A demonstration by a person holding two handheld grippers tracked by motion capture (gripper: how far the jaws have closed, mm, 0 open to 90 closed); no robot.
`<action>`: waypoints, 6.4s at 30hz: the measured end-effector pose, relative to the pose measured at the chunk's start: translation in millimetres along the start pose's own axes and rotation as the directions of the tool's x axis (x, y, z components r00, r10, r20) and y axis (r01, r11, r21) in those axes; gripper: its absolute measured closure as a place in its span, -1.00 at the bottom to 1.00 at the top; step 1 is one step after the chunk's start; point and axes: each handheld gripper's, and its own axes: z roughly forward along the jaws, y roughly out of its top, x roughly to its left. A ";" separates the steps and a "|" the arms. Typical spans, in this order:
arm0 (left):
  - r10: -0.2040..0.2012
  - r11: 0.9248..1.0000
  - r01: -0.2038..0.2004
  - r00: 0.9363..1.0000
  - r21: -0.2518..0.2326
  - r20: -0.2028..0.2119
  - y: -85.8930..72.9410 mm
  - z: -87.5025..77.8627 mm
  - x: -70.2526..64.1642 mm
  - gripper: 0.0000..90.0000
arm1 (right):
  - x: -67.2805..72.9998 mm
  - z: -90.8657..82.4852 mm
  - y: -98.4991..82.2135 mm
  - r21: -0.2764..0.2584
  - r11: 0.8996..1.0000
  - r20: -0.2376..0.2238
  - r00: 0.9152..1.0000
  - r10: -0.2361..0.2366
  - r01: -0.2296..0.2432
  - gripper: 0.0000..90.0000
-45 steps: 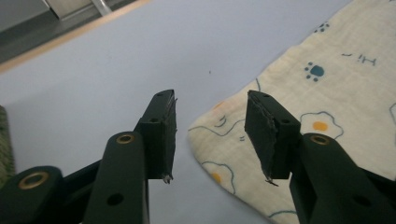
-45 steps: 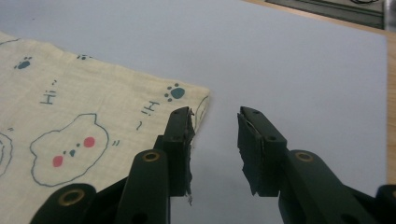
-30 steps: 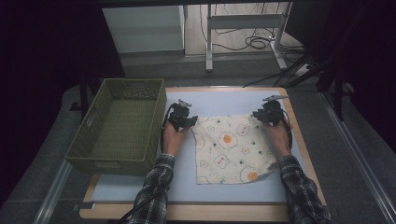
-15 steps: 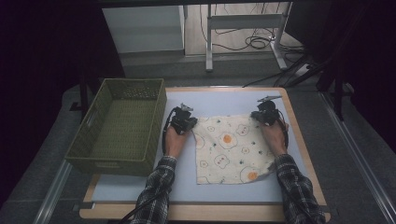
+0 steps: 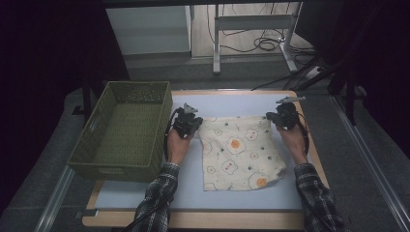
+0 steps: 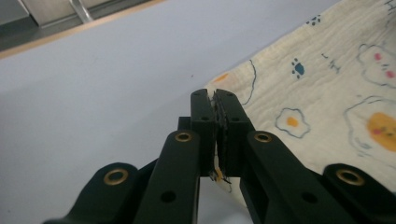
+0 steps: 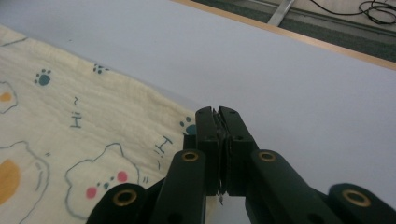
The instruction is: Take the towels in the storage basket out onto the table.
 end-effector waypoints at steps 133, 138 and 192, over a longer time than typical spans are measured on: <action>0.171 0.984 -0.176 0.957 0.001 0.236 -86.2 -79.7 -94.4 0.91 | 61.8 -136.5 -126.0 -0.020 0.994 -0.086 0.990 -0.111 0.109 0.90; 0.164 0.986 -0.168 0.953 -0.006 0.254 -87.5 -83.3 -94.3 0.90 | 68.4 -149.5 -126.8 -0.027 0.990 -0.088 0.987 -0.137 0.135 0.90; 0.011 0.988 -0.038 0.984 0.149 0.179 -61.3 -14.7 -60.6 0.78 | 30.7 -67.4 -108.1 0.077 0.997 -0.098 0.995 -0.007 0.015 0.87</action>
